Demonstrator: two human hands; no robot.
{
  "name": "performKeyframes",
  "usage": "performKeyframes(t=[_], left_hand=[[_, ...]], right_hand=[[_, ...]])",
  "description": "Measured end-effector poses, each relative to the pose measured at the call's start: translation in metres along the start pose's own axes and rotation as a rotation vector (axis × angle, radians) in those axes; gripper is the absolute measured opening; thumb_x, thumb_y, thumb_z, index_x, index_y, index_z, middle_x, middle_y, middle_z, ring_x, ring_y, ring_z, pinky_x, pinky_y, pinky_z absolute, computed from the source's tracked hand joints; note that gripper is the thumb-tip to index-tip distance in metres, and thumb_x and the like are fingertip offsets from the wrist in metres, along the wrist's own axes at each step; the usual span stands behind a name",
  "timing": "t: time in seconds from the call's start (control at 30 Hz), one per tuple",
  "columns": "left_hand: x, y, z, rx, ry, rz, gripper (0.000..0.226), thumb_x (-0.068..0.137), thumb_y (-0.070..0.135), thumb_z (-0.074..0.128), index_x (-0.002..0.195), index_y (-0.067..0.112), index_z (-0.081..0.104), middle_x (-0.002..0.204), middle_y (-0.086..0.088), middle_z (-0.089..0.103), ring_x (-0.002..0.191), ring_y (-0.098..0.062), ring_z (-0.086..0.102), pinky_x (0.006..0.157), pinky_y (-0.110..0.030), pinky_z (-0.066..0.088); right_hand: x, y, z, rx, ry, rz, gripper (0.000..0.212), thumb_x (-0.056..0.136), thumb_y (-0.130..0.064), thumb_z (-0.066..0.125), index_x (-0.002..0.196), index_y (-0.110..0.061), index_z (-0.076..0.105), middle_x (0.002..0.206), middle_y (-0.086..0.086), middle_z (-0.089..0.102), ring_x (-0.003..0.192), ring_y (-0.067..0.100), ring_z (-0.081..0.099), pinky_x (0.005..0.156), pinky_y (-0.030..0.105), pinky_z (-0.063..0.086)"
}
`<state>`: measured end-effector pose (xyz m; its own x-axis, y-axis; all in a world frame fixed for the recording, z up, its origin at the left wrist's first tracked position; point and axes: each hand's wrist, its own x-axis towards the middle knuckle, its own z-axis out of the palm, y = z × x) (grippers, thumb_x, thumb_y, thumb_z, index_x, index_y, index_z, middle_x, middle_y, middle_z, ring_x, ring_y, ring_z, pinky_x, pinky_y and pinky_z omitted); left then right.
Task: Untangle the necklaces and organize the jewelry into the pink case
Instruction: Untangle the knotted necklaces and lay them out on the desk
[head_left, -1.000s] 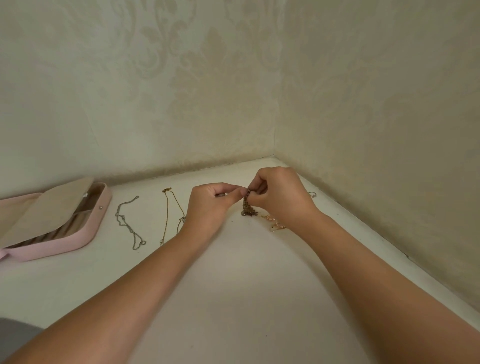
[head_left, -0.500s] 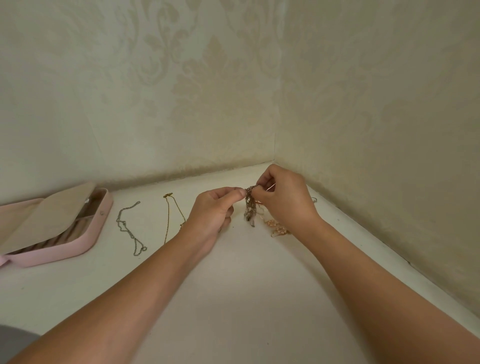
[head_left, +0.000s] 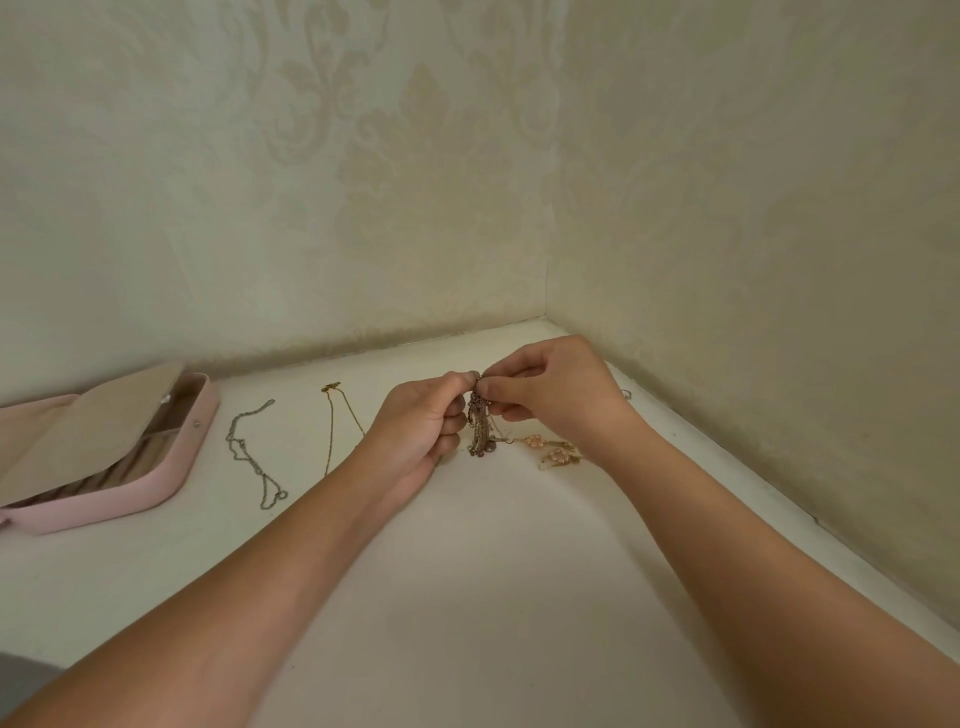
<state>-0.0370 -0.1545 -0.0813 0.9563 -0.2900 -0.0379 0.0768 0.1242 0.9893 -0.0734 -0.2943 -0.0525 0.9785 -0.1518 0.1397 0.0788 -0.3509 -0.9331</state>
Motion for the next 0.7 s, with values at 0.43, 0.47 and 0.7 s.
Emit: performKeyframes(t=[0.43, 0.47, 0.7], left_hand=[[-0.002, 0.001, 0.003, -0.007, -0.047, -0.036, 0.028, 0.091, 0.013, 0.059, 0.066, 0.019, 0.048, 0.054, 0.008, 0.019, 0.043, -0.006, 0.016, 0.038, -0.017, 0.014], [-0.002, 0.001, 0.004, -0.013, -0.047, -0.037, 0.026, 0.091, 0.013, 0.059, 0.067, 0.018, 0.048, 0.054, 0.008, 0.019, 0.043, -0.006, 0.016, 0.038, -0.017, 0.013], [-0.004, 0.005, 0.003, -0.042, -0.06, -0.025, 0.035, 0.092, 0.014, 0.058, 0.06, 0.021, 0.045, 0.051, 0.009, 0.019, 0.042, -0.005, 0.017, 0.035, -0.016, 0.015]], right_hand=[[0.001, -0.001, 0.002, -0.243, 0.096, -0.135, 0.01, 0.078, -0.008, 0.068, 0.078, -0.017, 0.068, 0.063, -0.008, 0.057, 0.052, 0.002, 0.048, 0.052, 0.012, 0.039], [0.0, -0.002, 0.002, -0.304, 0.101, -0.16, 0.009, 0.079, -0.008, 0.066, 0.078, -0.016, 0.069, 0.062, -0.009, 0.056, 0.053, 0.003, 0.048, 0.053, 0.014, 0.04], [0.001, -0.01, -0.004, -0.064, 0.013, 0.079, 0.015, 0.089, -0.016, 0.052, 0.086, -0.005, 0.062, 0.074, 0.002, 0.064, 0.053, 0.009, 0.045, 0.054, 0.022, 0.036]])
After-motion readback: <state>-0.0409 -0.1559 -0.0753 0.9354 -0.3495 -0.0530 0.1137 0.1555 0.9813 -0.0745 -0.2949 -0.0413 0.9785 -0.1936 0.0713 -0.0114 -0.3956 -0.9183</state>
